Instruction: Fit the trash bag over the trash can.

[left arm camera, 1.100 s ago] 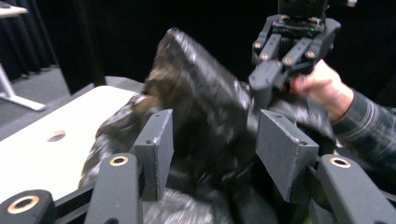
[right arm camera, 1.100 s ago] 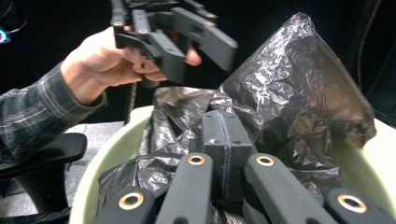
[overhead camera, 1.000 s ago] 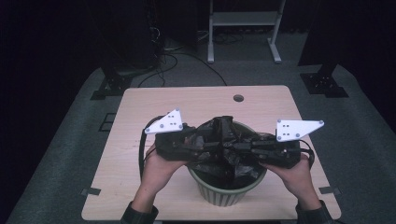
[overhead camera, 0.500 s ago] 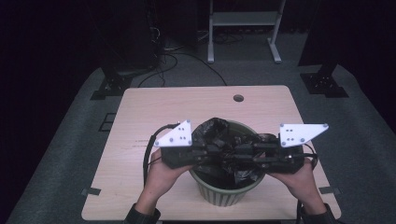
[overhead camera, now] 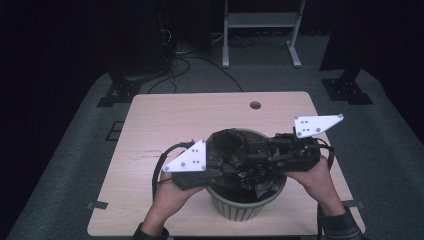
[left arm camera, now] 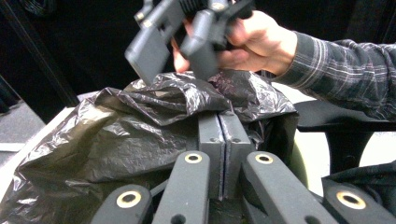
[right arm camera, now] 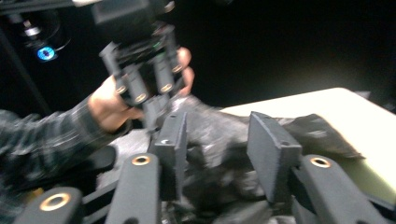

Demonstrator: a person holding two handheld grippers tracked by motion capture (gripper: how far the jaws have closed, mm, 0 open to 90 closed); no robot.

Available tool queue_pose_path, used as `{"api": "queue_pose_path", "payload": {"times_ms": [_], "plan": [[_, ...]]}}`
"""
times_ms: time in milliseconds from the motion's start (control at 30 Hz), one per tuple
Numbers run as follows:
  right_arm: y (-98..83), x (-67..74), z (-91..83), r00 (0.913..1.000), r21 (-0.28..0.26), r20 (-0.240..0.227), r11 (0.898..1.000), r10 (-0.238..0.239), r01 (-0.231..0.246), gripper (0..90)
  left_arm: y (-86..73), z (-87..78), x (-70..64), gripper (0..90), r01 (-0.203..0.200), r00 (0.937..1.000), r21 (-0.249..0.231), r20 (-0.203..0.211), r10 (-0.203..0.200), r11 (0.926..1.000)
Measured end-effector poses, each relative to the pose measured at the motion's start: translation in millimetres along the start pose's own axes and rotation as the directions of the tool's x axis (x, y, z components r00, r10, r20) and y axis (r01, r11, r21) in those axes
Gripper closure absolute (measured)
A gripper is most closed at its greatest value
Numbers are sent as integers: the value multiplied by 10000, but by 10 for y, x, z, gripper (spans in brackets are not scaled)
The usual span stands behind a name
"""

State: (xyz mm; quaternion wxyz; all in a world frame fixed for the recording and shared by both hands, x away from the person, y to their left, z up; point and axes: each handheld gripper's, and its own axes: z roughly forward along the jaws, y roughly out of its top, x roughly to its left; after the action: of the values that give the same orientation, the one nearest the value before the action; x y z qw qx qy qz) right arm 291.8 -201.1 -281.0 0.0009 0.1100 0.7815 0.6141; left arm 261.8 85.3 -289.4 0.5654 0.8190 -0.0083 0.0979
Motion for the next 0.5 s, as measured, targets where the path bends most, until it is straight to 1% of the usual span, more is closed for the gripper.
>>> {"api": "queue_pose_path", "payload": {"times_ms": [33, 67, 100, 133, 167, 233, 333, 433, 467, 500], "plan": [[-13, 13, 22, 9999, 175, -112, 9998, -14, 16, 592, 3, 5, -1, 887, -24, 10000, 11, 9, 24, 10000], [-32, 34, 49, 9997, 457, -216, 9989, -71, 81, 684, 6, 11, -1, 881, -33, 10000, 3, 9, 33, 10000], [-48, 46, 73, 9996, 633, -226, 9978, -160, 174, 738, 8, 14, -5, 875, -37, 10000, -8, -36, 37, 10000], [-62, 58, 83, 9995, 743, -224, 9970, -201, 217, 815, 8, 16, -7, 868, -18, 10000, -35, -73, 18, 10000], [-72, 65, 88, 9993, 768, -276, 9966, -266, 286, 854, 8, 13, -7, 866, 11, 9999, -64, -134, -11, 10000], [-86, 90, 85, 9988, 857, -355, 9956, -348, 377, 899, 3, 2, 2, 864, 102, 9993, -62, -360, -104, 9999], [-98, 172, 74, 9973, 856, -331, 9940, -650, 676, 900, -5, -11, 25, 869, 228, 9981, -102, -563, -233, 9997], [-116, 270, 94, 9954, 922, -334, 9914, -901, 928, 900, -1, -20, 37, 895, 305, 9962, -169, -805, -318, 9994], [-126, 302, 114, 9946, 958, -416, 9905, -951, 987, 900, 3, -22, 41, 896, 321, 9952, -136, -922, -333, 9994], [-138, 331, 139, 9937, 1066, -561, 9890, -968, 1024, 900, 5, -24, 49, 896, 296, 9932, -52, -1122, -300, 9995]]}}
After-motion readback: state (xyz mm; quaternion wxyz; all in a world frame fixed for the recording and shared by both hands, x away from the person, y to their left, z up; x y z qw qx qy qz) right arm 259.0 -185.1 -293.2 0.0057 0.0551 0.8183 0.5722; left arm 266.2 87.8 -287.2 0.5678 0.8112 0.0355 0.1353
